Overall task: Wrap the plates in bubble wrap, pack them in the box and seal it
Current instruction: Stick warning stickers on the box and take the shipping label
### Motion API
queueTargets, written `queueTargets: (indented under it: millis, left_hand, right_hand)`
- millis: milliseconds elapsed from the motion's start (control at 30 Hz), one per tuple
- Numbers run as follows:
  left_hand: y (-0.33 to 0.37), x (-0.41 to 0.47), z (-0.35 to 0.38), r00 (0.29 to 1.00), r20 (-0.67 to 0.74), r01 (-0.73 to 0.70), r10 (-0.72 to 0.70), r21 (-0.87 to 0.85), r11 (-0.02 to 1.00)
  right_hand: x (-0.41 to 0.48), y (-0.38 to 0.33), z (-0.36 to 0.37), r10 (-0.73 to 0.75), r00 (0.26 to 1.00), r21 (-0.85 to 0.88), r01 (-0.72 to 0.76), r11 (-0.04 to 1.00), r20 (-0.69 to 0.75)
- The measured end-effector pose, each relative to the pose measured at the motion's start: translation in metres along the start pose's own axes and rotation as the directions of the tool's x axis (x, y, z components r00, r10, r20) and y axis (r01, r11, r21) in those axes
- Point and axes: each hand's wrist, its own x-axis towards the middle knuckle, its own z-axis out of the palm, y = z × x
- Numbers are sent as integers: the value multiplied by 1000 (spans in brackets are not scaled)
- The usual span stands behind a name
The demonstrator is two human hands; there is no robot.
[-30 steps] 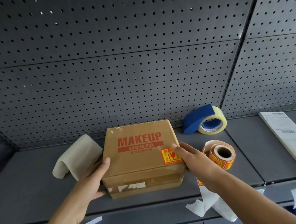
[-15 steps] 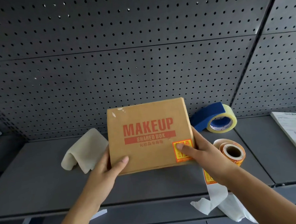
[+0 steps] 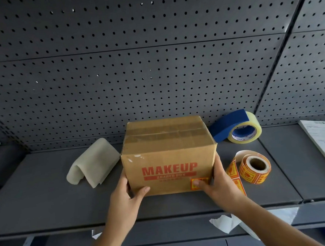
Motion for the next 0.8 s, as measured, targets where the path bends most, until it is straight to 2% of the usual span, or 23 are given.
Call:
queueTargets:
  millis: [133, 233, 333, 433, 533, 667, 800]
  left_hand:
    - [-8, -7, 7, 999, -51, 12, -9, 47, 999]
    - [-6, -16, 11, 998, -57, 2, -4, -41, 999]
    - [3, -36, 20, 992, -124, -8, -17, -194, 981]
    - [12, -59, 30, 973, -213, 40, -88, -220, 975]
    - [22, -78, 41, 983, -178, 4, -40, -198, 980]
    - [30, -84, 53, 998, -68, -24, 12, -183, 983]
    - [33, -61, 50, 999, -45, -15, 7, -172, 985]
  right_hand:
    - [-7, 5, 3, -69, 998, 18, 69, 997, 1]
    - [-13, -2, -10, -126, 992, 192, 126, 973, -14]
    - [-5, -8, -31, -24, 994, 373, 62, 926, -106]
    - [25, -16, -47, 102, 970, 478, 16, 878, -220]
    - [55, -36, -47, 185, 970, 603, -52, 796, -160]
    - [62, -60, -35, 256, 962, 486, -181, 855, -91]
    - [41, -67, -25, 203, 967, 426, -121, 897, -153]
